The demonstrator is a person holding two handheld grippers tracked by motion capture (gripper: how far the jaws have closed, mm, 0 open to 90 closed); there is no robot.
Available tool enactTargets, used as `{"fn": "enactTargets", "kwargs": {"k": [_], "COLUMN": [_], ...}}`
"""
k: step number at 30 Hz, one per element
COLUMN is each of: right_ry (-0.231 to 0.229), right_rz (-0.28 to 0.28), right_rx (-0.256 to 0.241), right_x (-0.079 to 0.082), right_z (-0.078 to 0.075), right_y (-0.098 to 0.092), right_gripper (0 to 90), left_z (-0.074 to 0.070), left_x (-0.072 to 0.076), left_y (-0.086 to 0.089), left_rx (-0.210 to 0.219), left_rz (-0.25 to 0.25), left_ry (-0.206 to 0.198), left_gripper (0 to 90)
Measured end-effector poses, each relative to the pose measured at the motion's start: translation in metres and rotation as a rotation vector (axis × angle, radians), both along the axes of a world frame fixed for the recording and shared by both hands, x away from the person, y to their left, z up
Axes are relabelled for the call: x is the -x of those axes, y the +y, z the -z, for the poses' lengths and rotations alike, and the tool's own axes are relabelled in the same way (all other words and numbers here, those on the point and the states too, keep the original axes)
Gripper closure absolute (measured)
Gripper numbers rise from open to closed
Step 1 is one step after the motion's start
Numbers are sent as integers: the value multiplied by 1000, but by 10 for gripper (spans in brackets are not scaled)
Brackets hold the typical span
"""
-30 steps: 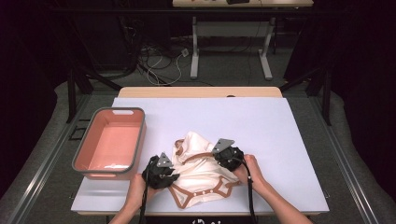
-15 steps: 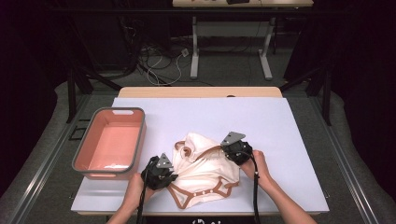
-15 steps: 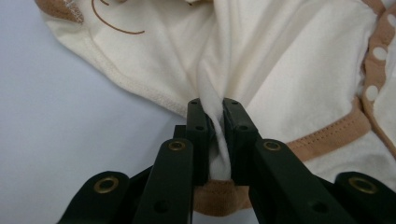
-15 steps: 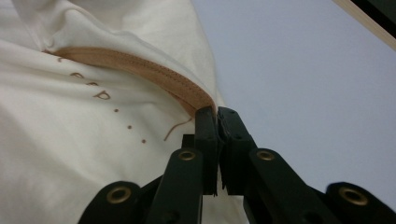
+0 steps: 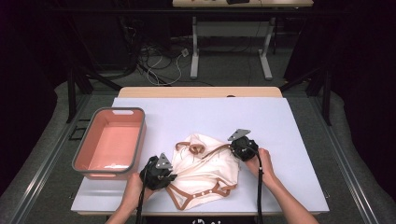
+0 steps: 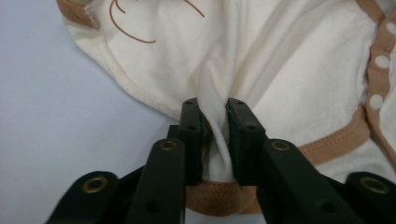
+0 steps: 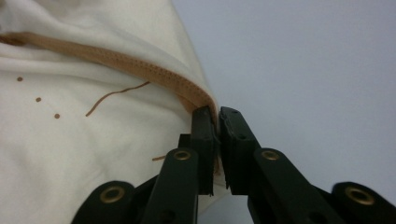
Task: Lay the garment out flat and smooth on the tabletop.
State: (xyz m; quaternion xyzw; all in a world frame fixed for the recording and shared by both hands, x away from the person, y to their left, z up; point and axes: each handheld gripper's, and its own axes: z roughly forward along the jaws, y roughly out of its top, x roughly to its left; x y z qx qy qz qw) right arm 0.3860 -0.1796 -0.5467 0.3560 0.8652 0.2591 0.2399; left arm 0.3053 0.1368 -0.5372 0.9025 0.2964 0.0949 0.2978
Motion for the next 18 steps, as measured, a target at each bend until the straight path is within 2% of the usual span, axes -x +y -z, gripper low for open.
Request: {"fn": "enactTargets", "kwargs": {"k": [2, 3, 4, 5, 6, 7, 9, 10, 14, 16, 17, 18], "right_ry": [5, 5, 7, 10, 10, 4, 8, 7, 39, 65, 65, 85], "right_rz": [-9, -13, -16, -19, -19, -24, -21, -23, -24, -30, -30, -30], "right_rx": [-1, -10, -22, -26, -26, -32, -53, -66, -63, -68, -68, -76], "right_x": [0, 1, 1, 1, 1, 2, 1, 1, 0, -2, -2, -3], "right_z": [-1, -3, -4, -6, -6, -8, -11, -11, -9, -5, -5, -3], "right_y": [0, -1, -1, -2, -2, -2, -3, -3, -3, -2, -2, -2], "right_gripper": [747, 707, 666, 633, 633, 596, 506, 480, 441, 426, 426, 425], "left_z": [-4, -4, -9, -11, -11, -13, -15, -14, -8, -2, -2, 0], "left_x": [0, 0, 0, 0, 0, 0, -3, -6, -13, -21, -21, -23], "left_y": [1, 1, 3, 4, 4, 4, 0, -1, -7, -12, -12, -13], "left_rx": [34, 34, 81, 106, 106, 118, 105, 97, 64, 44, 44, 47], "left_rz": [-27, -27, -59, -78, -78, -97, -130, -135, -152, -172, -172, -184], "left_ry": [-19, -19, -37, -50, -50, -69, -108, -110, -107, -88, -88, -76], "left_gripper": [655, 604, 574, 558, 542, 542, 490, 477, 427, 413, 403, 390]}}
